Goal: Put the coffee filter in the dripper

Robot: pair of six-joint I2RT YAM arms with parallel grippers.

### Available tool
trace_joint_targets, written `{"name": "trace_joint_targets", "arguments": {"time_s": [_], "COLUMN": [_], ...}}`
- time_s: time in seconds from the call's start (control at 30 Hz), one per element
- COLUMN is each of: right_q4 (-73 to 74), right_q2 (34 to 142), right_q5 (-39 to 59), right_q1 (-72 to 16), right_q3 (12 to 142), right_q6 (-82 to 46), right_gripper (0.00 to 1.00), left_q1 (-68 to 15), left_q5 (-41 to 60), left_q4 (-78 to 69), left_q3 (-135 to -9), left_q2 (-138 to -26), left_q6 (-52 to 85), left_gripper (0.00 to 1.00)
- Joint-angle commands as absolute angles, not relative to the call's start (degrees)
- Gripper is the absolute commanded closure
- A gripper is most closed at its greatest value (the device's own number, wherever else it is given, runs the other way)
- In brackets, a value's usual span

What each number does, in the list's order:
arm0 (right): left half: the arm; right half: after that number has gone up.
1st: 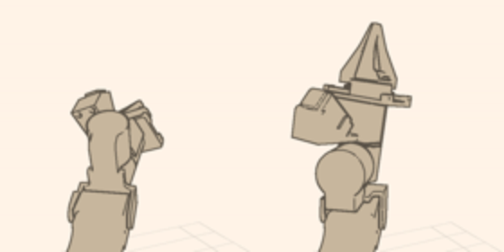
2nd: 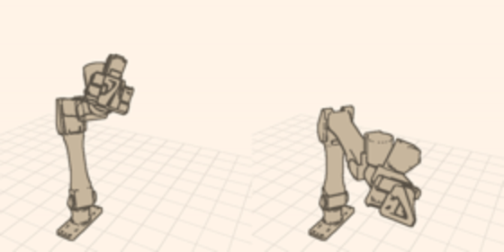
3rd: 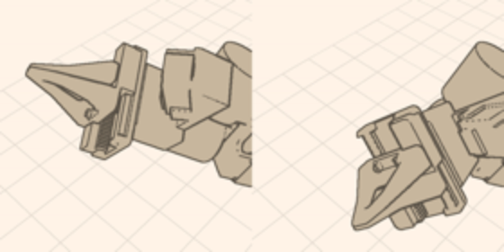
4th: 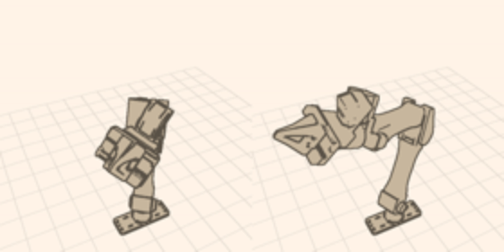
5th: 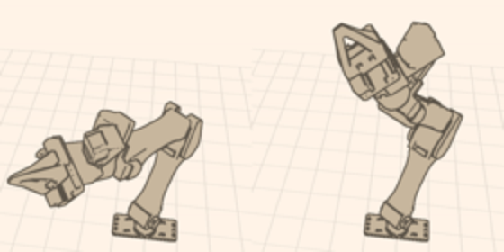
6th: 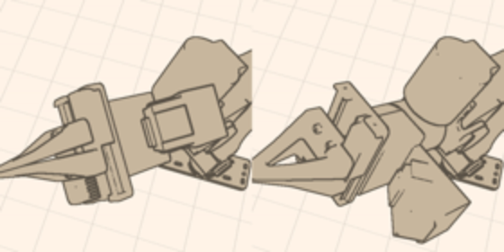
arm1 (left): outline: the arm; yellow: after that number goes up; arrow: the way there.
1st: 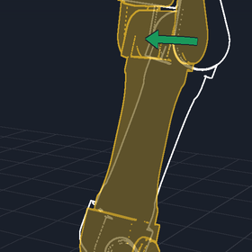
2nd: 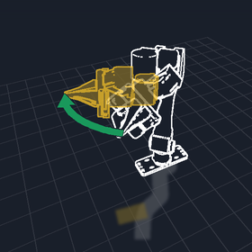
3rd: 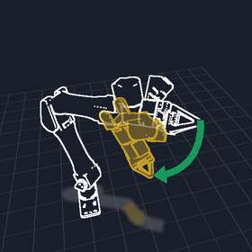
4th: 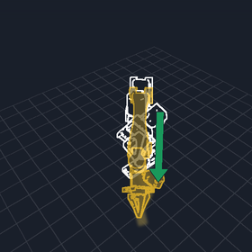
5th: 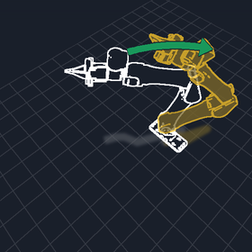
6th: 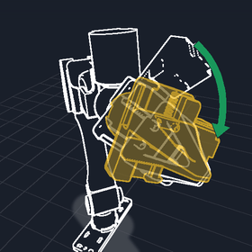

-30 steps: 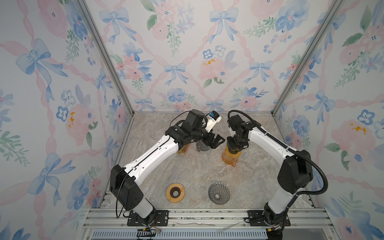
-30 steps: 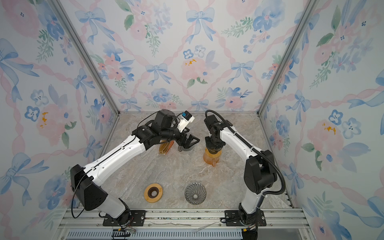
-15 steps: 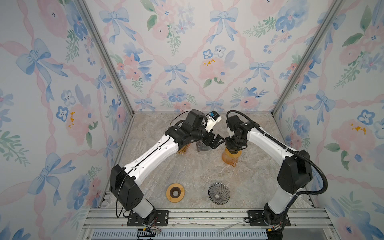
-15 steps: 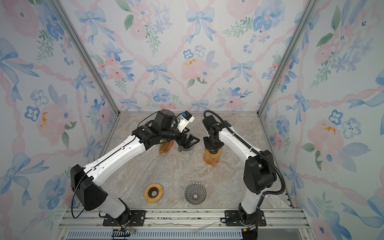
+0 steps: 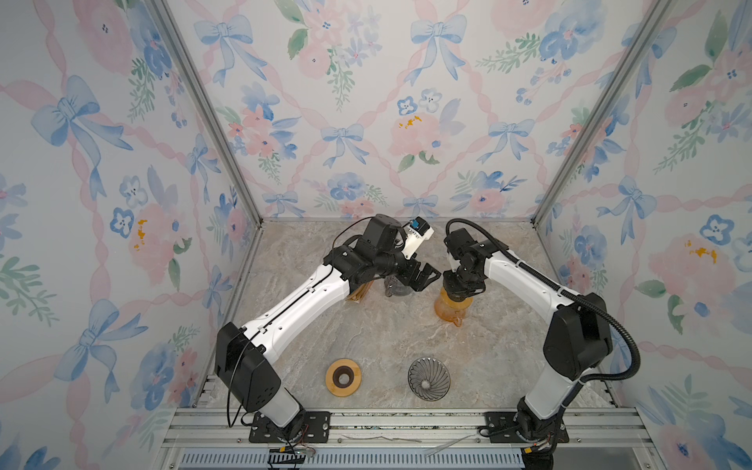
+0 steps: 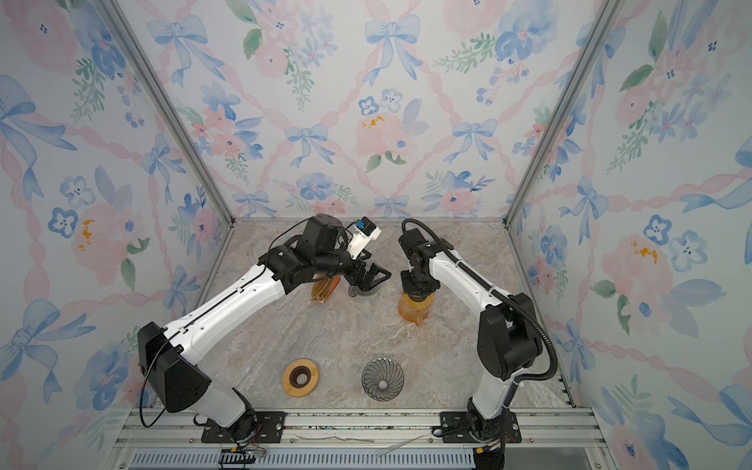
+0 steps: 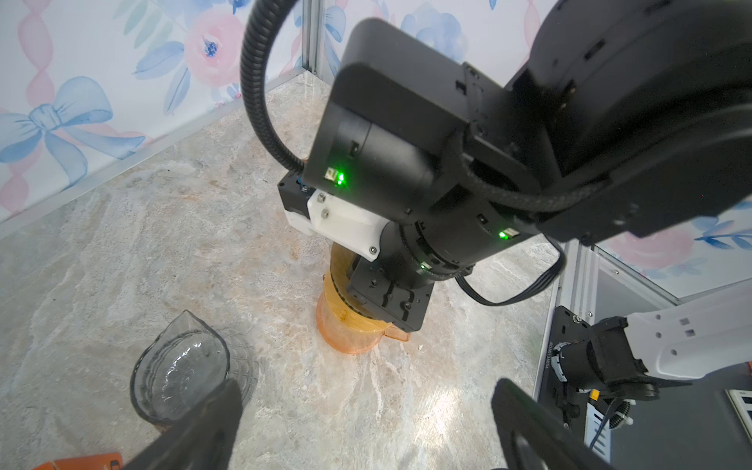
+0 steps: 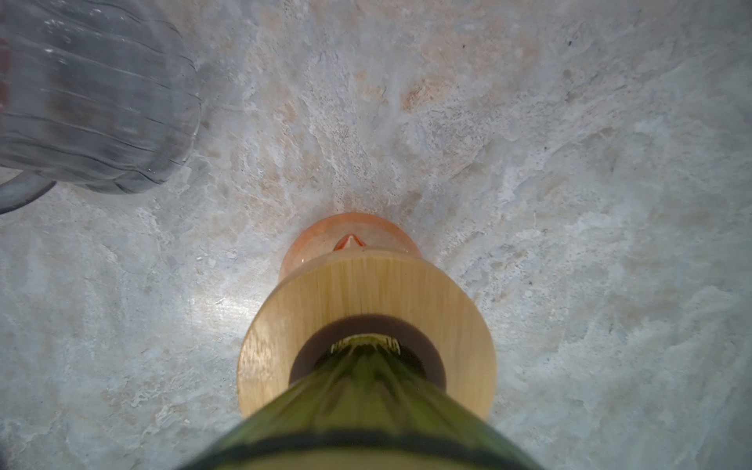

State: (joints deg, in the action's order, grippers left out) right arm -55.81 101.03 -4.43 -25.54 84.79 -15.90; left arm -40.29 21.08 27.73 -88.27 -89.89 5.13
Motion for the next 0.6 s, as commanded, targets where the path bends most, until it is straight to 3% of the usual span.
{"name": "trace_joint_targets", "arguments": {"time_s": [0.0, 0.57], "right_q4": [-55.6, -57.0], "right_q2": [99.8, 98.1], "right_q5": [-2.3, -0.6], "right_q1": [-24.5, -22.7], "right_q3": [83.7, 86.3], "right_q6": [-16.5, -15.7], "right_gripper": [0.79, 0.75], "left_q1": [-40.4, -40.4], "left_q5": [22.0, 21.8], "left_q4": [27.2, 27.2], "left_q3": [-87.8, -87.8], "left_q2": [-90.1, -90.0], "left_q6": [5.2, 5.1], "left_gripper": [0.02, 0.02]}}
